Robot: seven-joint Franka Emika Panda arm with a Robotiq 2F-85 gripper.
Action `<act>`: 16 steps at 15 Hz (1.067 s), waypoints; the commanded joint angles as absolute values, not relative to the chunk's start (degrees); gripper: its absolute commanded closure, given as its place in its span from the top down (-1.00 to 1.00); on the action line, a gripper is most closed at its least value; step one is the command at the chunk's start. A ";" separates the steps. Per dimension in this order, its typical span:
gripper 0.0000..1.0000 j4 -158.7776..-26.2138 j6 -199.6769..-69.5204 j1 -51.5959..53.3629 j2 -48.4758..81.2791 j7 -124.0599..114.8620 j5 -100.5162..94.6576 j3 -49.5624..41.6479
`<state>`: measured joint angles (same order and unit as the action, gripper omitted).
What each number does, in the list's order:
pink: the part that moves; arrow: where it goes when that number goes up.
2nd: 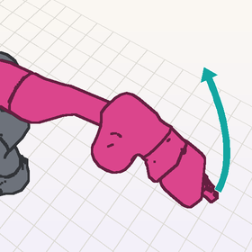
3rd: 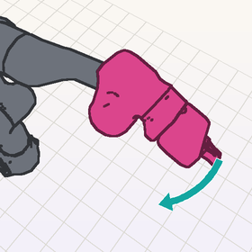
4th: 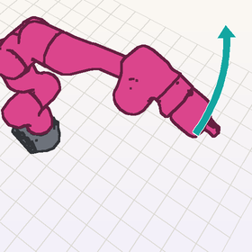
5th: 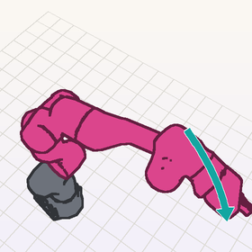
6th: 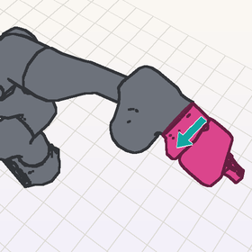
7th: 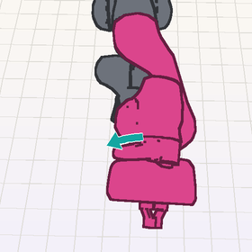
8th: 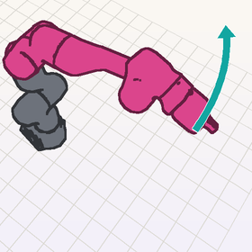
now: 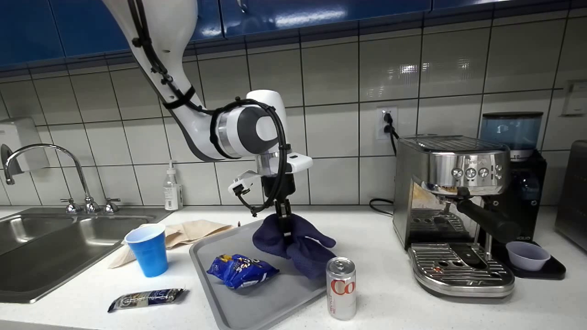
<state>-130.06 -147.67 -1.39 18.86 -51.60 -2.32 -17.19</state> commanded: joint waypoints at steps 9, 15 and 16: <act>-0.94 -129.43 -145.57 0.82 22.67 -56.63 -4.45 -17.95; -0.10 -129.01 -144.60 1.35 23.05 -57.38 -5.00 -18.36; 0.06 -128.71 -144.19 1.20 22.90 -57.33 -4.84 -18.34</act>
<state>-130.02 -147.00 0.55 23.38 -55.28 -3.29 -17.55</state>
